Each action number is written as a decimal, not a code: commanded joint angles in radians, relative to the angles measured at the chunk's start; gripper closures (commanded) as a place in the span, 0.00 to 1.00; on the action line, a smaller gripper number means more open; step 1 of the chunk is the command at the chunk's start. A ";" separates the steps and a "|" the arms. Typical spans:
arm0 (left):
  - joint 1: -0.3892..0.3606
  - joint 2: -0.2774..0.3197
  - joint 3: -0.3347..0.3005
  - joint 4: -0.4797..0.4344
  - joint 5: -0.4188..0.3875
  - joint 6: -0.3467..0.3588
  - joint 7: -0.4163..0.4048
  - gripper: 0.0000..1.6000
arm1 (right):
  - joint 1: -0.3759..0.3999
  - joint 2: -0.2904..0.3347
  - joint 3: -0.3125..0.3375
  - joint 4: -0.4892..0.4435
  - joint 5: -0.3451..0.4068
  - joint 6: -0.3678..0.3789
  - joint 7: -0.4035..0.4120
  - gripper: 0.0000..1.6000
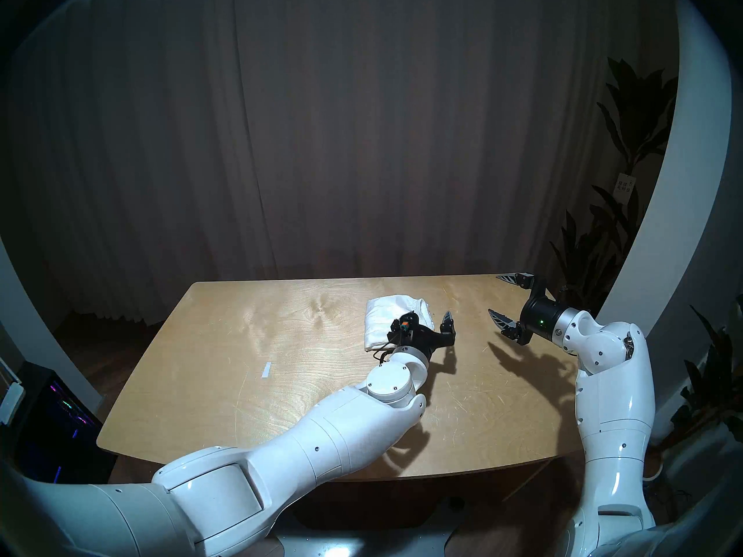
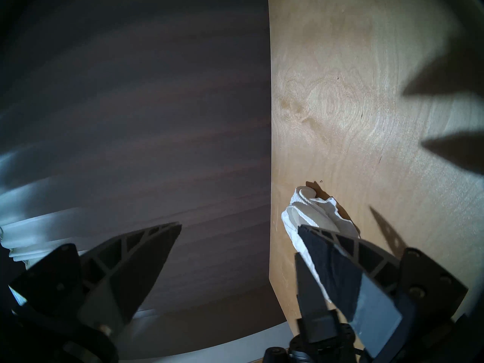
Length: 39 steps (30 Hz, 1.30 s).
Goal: Fold the pants in half lengthwise, then in half again, and set them down flat
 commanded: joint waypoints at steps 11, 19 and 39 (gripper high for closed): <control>-0.075 0.184 -0.296 -0.166 -0.023 -0.184 0.033 0.00 | 0.096 -0.005 -0.072 -0.054 -0.075 -0.003 0.026 0.00; -0.045 0.296 -0.394 -0.159 -0.002 -0.192 0.055 0.00 | 0.161 -0.005 -0.137 -0.096 -0.146 0.010 0.042 0.00; 0.049 0.492 -0.459 -0.184 0.045 -0.185 0.030 0.00 | 0.274 0.041 -0.281 -0.075 -0.412 0.035 0.076 0.00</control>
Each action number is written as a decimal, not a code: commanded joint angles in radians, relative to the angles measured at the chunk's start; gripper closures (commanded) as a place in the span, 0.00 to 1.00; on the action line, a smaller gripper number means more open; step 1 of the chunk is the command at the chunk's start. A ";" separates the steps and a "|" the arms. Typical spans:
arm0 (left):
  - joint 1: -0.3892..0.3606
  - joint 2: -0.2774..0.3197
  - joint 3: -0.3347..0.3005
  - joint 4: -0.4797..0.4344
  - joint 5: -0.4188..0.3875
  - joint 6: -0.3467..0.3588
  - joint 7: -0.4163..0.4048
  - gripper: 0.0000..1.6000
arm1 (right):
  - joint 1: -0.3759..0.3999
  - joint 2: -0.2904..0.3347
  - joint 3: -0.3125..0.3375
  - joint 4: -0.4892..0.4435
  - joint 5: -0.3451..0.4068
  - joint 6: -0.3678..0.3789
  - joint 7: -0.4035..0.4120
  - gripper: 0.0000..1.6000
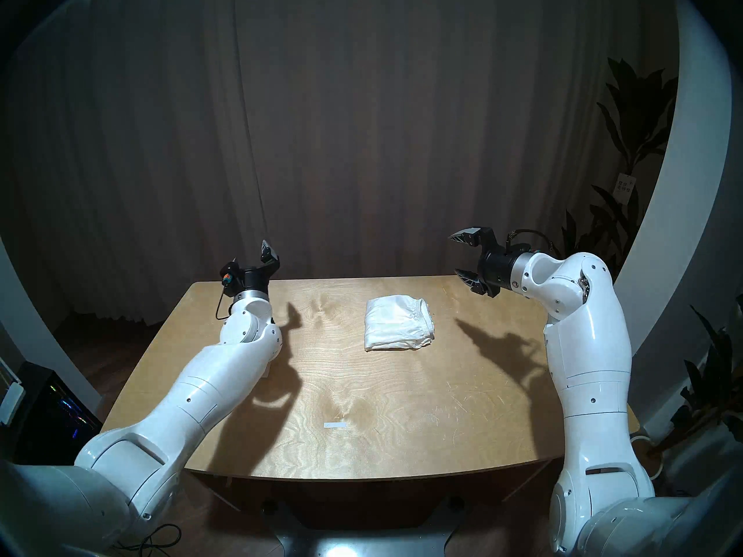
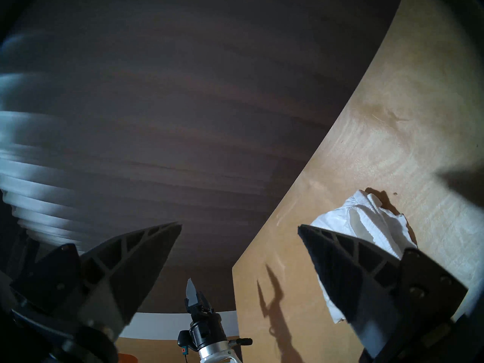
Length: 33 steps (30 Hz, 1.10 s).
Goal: Fold the pants in half lengthwise, then in half again, and set them down flat
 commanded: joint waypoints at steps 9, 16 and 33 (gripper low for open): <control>0.044 0.128 0.003 -0.070 0.050 0.005 -0.070 0.00 | 0.075 0.028 -0.099 0.057 -0.201 -0.011 0.043 0.00; 0.062 0.157 0.003 -0.099 0.057 0.017 -0.096 0.00 | 0.096 0.028 -0.137 0.115 -0.292 -0.052 0.069 0.00; 0.081 0.200 0.027 -0.148 0.068 0.100 -0.149 0.00 | 0.162 0.042 -0.241 0.188 -0.483 -0.139 0.175 0.00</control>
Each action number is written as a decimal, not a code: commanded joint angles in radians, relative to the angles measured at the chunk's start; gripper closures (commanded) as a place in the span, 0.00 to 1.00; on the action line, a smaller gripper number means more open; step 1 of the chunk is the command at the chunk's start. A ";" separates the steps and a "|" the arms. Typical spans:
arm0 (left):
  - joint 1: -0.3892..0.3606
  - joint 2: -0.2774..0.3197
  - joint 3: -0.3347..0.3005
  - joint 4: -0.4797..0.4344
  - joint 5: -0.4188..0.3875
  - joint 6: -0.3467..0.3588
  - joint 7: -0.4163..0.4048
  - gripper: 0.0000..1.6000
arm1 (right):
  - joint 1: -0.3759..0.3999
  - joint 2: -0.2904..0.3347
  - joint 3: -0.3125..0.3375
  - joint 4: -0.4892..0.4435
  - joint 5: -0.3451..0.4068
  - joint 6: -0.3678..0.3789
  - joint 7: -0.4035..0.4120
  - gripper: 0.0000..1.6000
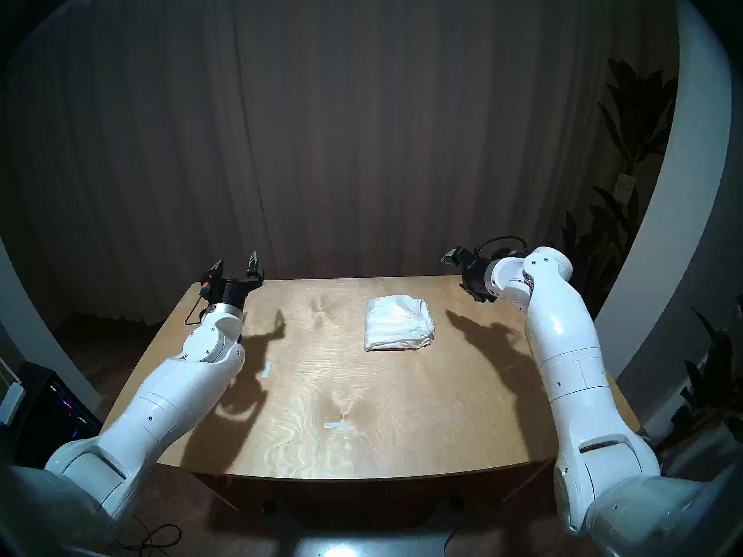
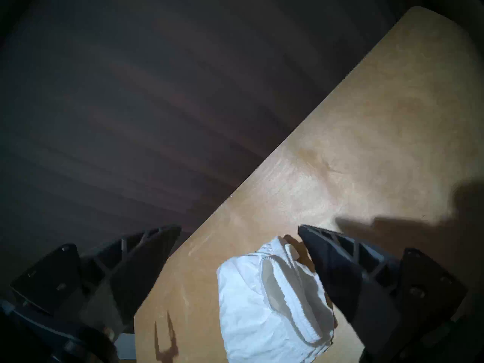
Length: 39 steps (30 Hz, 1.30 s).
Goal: Fold the pants in half lengthwise, then in half again, and set them down flat
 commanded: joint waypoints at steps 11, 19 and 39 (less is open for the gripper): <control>-0.003 0.057 0.014 -0.064 0.005 0.084 -0.046 0.00 | 0.074 0.028 -0.101 0.038 -0.168 -0.085 0.154 0.00; -0.001 0.077 0.015 -0.091 0.000 0.136 -0.067 0.00 | 0.098 0.037 -0.152 0.062 -0.247 -0.137 0.238 0.00; 0.036 0.142 0.006 -0.196 -0.060 0.327 -0.120 0.00 | 0.107 0.087 -0.254 0.086 -0.456 -0.373 0.523 0.00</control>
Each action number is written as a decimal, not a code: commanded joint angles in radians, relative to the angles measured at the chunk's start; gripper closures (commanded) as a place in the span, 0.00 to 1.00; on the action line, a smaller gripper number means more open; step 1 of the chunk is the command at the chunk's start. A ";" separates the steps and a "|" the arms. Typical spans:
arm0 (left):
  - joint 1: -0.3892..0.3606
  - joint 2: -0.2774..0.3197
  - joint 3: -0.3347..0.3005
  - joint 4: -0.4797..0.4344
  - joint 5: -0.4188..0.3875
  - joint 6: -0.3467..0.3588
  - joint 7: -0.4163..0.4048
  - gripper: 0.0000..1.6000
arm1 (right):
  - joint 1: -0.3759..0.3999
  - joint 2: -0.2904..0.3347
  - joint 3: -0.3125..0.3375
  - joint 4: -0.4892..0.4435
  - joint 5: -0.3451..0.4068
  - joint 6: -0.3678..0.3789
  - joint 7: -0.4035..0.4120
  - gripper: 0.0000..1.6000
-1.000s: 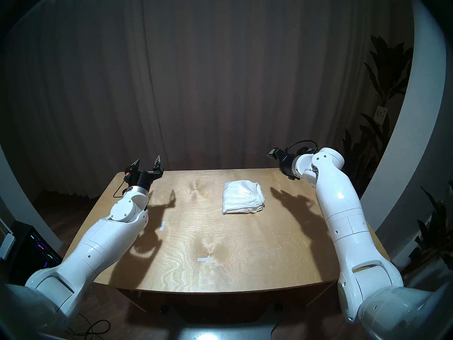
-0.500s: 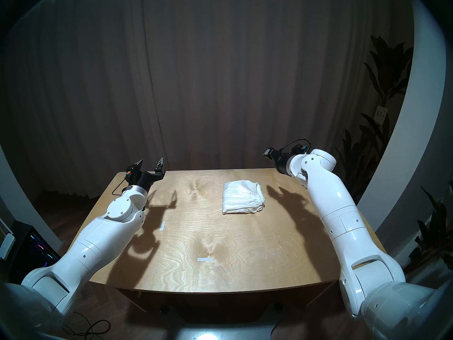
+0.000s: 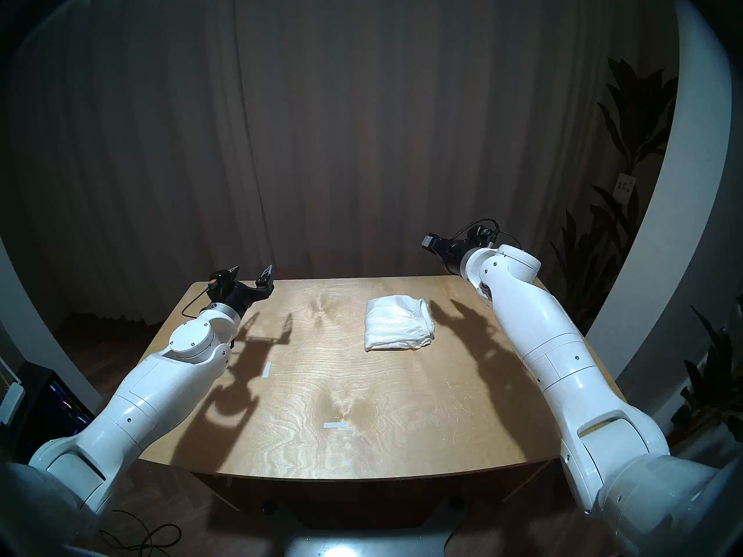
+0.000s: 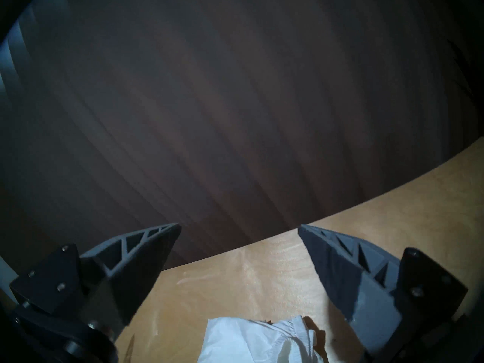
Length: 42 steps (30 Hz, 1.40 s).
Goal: Fold the pants in half lengthwise, then in half again, and set them down flat
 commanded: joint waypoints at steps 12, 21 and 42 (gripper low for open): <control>0.038 -0.020 -0.063 -0.127 -0.097 0.052 0.091 0.00 | -0.055 0.009 -0.002 0.157 -0.154 -0.300 0.311 0.00; 0.058 -0.022 -0.048 -0.160 -0.086 0.071 0.164 0.00 | -0.041 -0.047 0.026 0.292 -0.211 -0.442 0.452 0.00; 0.060 -0.008 -0.030 -0.195 -0.043 0.118 0.231 0.00 | 0.068 -0.122 0.074 0.586 -0.278 -0.752 0.618 0.00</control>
